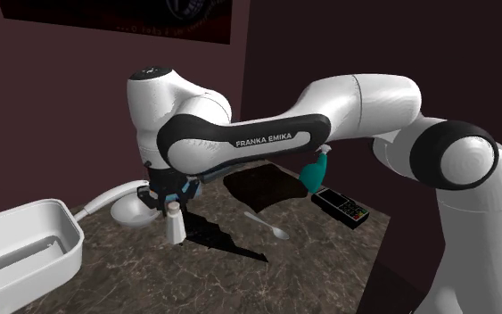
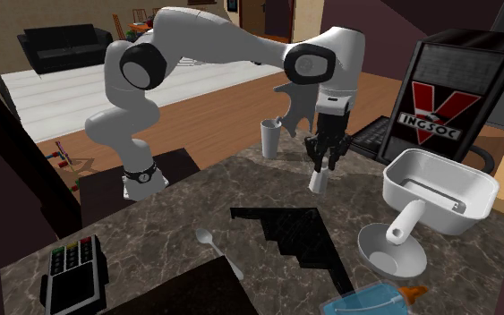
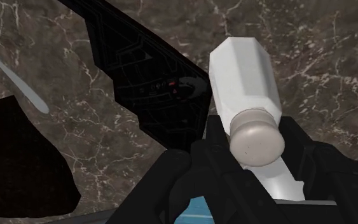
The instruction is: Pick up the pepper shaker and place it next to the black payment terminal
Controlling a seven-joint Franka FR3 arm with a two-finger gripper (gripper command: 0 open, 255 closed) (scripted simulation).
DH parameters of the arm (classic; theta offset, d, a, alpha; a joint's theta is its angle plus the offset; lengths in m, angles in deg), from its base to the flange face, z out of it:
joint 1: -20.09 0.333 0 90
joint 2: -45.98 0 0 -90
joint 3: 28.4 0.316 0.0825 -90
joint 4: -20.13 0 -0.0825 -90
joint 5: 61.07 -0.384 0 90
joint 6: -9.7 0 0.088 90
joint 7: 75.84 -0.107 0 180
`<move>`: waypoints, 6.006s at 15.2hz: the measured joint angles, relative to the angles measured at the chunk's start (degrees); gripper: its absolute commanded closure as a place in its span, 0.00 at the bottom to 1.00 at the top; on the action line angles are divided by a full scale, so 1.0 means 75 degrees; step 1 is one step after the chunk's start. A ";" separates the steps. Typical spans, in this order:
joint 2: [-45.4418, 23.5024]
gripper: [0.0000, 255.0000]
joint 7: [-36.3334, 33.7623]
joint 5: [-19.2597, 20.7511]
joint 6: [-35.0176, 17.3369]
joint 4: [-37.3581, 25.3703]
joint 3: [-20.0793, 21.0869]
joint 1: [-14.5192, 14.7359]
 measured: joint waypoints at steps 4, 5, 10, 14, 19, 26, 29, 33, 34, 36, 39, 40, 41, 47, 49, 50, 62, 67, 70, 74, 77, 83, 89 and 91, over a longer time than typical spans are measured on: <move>0.0013 1.00 0.0102 -0.0030 0.0395 -0.0403 0.0013 0.0053; 0.0000 1.00 0.0135 -0.0031 0.0492 -0.0520 0.0011 0.0065; -0.0088 1.00 0.0244 -0.0016 0.1029 -0.1164 0.0009 0.0200; 0.0001 1.00 0.0356 -0.0057 0.1274 -0.1346 0.0018 0.0169; 0.1596 1.00 0.0816 -0.0727 0.0348 0.0960 0.0100 -0.0894; 0.3501 1.00 0.2070 -0.1673 -0.0456 0.3203 -0.0238 -0.1953; 0.4336 1.00 0.2657 -0.2062 -0.0747 0.4150 -0.0498 -0.2229; 0.5170 1.00 0.3488 -0.2392 -0.1022 0.5083 -0.0963 -0.2510; 0.5312 1.00 0.3680 -0.2433 -0.1083 0.5255 -0.1082 -0.2572; 0.5657 1.00 0.4040 -0.2529 -0.1122 0.5585 -0.1305 -0.2665; 0.6189 1.00 0.4635 -0.2637 -0.1188 0.6106 -0.1702 -0.2811; 0.6339 1.00 0.4843 -0.2651 -0.1198 0.6244 -0.1847 -0.2866; 0.6440 1.00 0.5053 -0.2648 -0.1197 0.6322 -0.1993 -0.2930; 0.7133 1.00 0.6192 -0.2577 -0.1403 0.7118 -0.2832 -0.3266; 0.7370 1.00 0.6557 -0.2525 -0.1431 0.7348 -0.3112 -0.3379; 0.7366 1.00 0.6791 -0.2468 -0.1487 0.7378 -0.3298 -0.3470; 0.7363 1.00 0.7009 -0.2352 -0.2585 0.8453 -0.3539 -0.3588; 0.7183 1.00 0.6945 -0.2312 -0.3142 0.8833 -0.3533 -0.3602; 0.7081 1.00 0.6904 -0.2282 -0.3489 0.9079 -0.3530 -0.3614; 0.6874 1.00 0.6848 -0.2237 -0.3941 0.9326 -0.3524 -0.3634; 0.6712 1.00 0.6776 -0.2200 -0.4292 0.9520 -0.3501 -0.3643; 0.6375 1.00 0.6684 -0.2109 -0.4927 0.9820 -0.3491 -0.3686; 0.6319 1.00 0.6662 -0.2094 -0.5035 0.9870 -0.3485 -0.3692; 0.6319 0.00 0.6661 -0.2093 -0.5037 0.9870 -0.3485 -0.3692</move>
